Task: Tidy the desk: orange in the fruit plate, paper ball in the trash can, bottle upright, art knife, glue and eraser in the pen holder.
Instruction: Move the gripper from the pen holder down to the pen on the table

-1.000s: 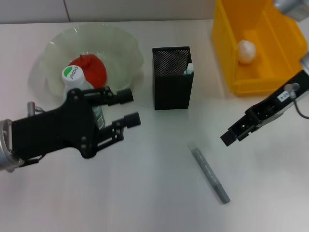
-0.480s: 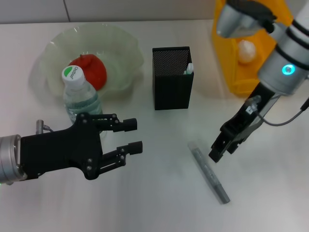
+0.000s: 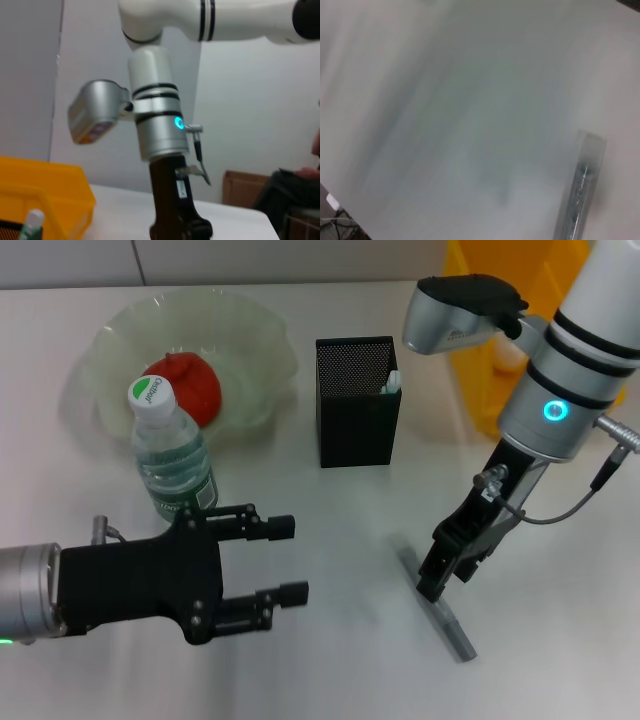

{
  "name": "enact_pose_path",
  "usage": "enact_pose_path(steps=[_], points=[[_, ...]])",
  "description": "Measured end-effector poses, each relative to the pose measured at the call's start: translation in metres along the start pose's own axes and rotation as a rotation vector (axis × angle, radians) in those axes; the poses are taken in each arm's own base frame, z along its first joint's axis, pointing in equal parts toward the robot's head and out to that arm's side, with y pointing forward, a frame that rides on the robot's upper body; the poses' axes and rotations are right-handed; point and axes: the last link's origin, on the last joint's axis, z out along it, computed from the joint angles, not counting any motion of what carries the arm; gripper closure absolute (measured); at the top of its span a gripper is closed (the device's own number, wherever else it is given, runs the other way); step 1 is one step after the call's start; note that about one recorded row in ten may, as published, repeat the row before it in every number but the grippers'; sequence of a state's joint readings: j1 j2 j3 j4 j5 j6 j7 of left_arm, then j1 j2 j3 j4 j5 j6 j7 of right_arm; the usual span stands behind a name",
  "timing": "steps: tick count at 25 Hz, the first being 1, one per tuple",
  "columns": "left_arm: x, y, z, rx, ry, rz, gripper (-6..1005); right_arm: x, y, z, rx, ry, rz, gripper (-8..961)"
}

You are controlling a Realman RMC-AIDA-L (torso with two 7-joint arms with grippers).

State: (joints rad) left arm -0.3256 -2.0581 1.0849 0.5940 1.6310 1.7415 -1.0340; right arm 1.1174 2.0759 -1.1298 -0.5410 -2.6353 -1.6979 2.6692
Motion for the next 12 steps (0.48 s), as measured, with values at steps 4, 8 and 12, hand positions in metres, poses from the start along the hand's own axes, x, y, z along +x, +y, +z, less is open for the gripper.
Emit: enact_pose_path(steps=[4, 8, 12], points=[[-0.0033, 0.0004, 0.0021, -0.021, -0.035, -0.001, 369, -0.0026, 0.0010, 0.0021, 0.004, -0.001, 0.021, 408], [-0.0051, 0.0007, 0.0029, -0.024, -0.044, 0.002, 281, -0.0061, 0.0032, 0.0027, 0.009, -0.005, 0.034, 421], [-0.0062, 0.0003, 0.0038, -0.022, -0.051, 0.002, 215, -0.0082, 0.0039, 0.0059, 0.013, -0.003, 0.041, 434]])
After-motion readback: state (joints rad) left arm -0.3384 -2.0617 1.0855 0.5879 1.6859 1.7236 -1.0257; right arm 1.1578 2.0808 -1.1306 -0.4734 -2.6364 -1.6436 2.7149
